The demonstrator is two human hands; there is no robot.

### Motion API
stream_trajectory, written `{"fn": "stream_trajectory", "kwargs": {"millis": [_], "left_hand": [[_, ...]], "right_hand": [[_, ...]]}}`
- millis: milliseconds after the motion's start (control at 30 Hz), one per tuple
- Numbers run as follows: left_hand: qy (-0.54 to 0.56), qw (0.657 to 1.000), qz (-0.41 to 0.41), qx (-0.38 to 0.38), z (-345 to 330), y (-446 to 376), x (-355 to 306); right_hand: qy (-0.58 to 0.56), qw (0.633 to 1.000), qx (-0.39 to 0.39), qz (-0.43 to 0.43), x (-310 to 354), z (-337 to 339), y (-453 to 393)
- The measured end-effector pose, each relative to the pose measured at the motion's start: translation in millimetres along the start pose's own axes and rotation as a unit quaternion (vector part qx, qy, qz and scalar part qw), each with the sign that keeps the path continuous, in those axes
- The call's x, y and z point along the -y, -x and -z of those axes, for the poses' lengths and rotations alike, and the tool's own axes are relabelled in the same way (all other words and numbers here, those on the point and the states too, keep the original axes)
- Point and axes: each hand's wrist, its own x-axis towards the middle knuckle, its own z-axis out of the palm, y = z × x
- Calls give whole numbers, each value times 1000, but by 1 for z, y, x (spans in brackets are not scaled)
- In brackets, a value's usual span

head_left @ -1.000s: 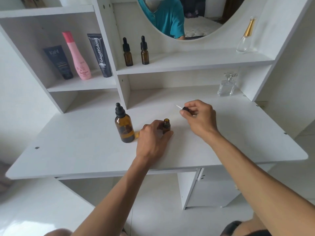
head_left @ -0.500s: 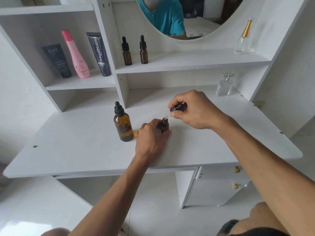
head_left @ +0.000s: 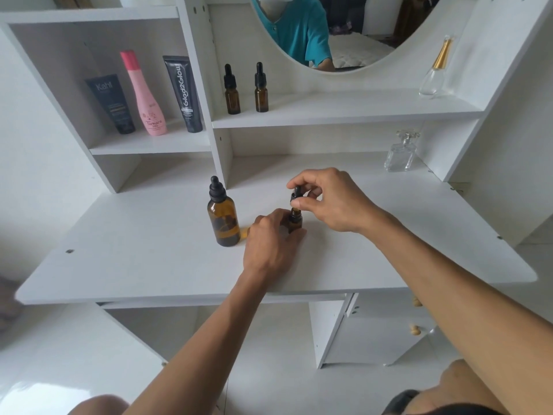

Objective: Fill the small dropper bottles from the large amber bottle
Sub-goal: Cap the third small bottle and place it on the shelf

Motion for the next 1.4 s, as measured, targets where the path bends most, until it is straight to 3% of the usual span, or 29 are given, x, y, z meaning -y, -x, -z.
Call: {"fn": "stream_trajectory", "kwargs": {"millis": [767,1400], "left_hand": [[10,1000,1,-6,-1,-1,1],[5,1000,-1,-10,-2,0,2]], "right_hand": [[7,999,30,28,-4,-3,6],[-7,1000,-7,7,-6,-7,3]]}}
